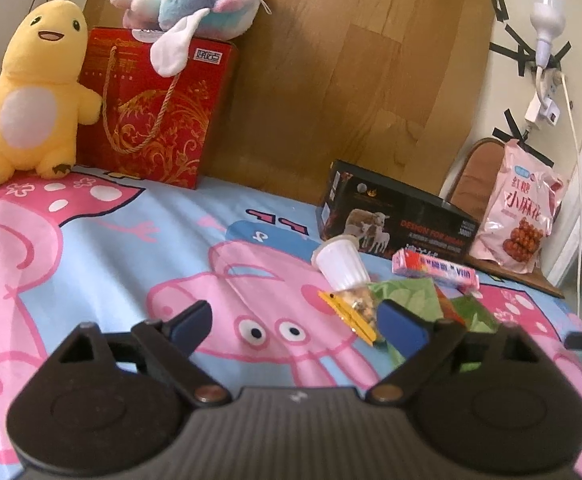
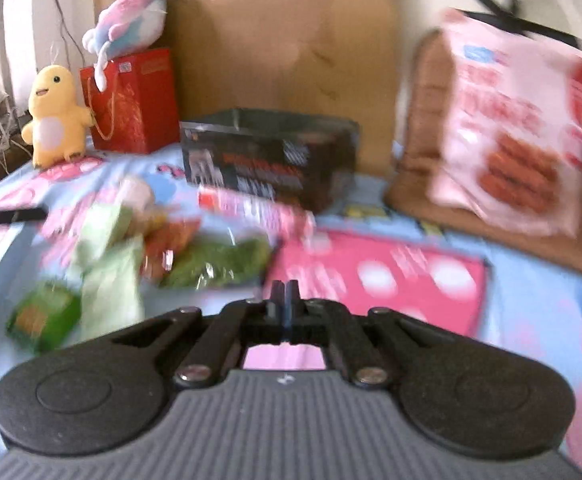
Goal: Organize snacks
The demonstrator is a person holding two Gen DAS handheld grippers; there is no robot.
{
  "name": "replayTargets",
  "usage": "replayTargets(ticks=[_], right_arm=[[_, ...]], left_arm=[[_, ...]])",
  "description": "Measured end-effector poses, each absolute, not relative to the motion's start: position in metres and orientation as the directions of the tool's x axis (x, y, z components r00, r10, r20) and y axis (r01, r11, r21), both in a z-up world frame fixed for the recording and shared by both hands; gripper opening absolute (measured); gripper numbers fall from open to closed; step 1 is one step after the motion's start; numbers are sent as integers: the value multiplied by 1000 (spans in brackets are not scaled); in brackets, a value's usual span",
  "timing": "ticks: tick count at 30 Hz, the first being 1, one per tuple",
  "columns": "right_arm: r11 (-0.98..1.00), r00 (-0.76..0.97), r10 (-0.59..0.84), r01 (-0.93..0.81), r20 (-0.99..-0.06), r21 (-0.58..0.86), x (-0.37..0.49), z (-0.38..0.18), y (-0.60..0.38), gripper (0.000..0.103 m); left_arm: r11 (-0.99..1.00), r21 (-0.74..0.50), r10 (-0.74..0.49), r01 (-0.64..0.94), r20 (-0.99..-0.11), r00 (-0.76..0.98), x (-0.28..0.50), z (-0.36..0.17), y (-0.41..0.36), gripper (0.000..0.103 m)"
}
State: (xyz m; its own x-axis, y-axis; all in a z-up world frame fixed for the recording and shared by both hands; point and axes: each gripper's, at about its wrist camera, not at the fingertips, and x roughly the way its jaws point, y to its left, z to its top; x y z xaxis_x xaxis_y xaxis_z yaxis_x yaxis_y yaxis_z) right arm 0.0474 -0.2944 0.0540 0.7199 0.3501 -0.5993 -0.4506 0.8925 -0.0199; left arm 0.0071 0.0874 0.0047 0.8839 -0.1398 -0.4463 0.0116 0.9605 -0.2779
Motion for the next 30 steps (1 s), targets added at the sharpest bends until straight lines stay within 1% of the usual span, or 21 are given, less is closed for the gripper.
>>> replayTargets(ticks=[2,4,5,7,8,9,11,13,15,18,21,23,24,27,28,30], right_arm=[[905,744,307,-422,-593,-61,37,52,-298,7],[915,755,316,-402,-575,-24,41,54,-298,12],[919,761,329,-395,-560,3,48,56,-295,17],[919,778,350,-393,-522,30,60,58,-290,29],[916,787,363,-398,-500,38,72,59,-283,45],[914,789,372,-403,-488,44,82,59,-277,54],[913,784,379,-405,-491,57,104,58,-266,54],[915,773,381,-393,-507,89,122,55,-261,54],[916,752,389,-376,-532,138,138,49,-258,54],[913,730,403,-364,-551,186,150,42,-256,55],[910,726,407,-370,-553,184,154,37,-251,59],[915,723,391,-372,-569,156,158,32,-247,60],[915,719,388,-376,-577,147,162,30,-247,60],[916,700,384,-370,-602,153,174,23,-249,60],[915,695,387,-369,-606,162,177,21,-250,60],[912,685,397,-367,-610,181,184,18,-251,60]], left_arm=[[964,-264,-138,12,-464,875,9,4,84,93],[971,-238,-120,3,-476,871,10,4,80,93],[975,-222,-105,-3,-475,874,8,4,78,93],[980,-199,-89,-7,-471,877,4,5,75,93],[980,-198,-90,-8,-483,871,5,7,75,93],[978,-210,-108,-1,-502,858,8,10,76,93],[965,-258,-167,34,-516,840,19,24,76,93],[957,-278,-219,80,-516,828,34,43,72,93],[942,-314,-281,121,-532,799,62,61,65,93],[906,-388,-370,167,-538,757,104,70,51,93],[921,-347,-357,177,-571,739,146,65,25,90],[917,-360,-371,172,-608,702,170,54,11,82],[917,-362,-373,167,-628,683,179,48,5,80],[941,-308,-324,141,-698,639,202,30,-12,69],[944,-299,-318,138,-718,620,208,24,-17,64],[951,-275,-301,138,-740,601,216,16,-26,61]])
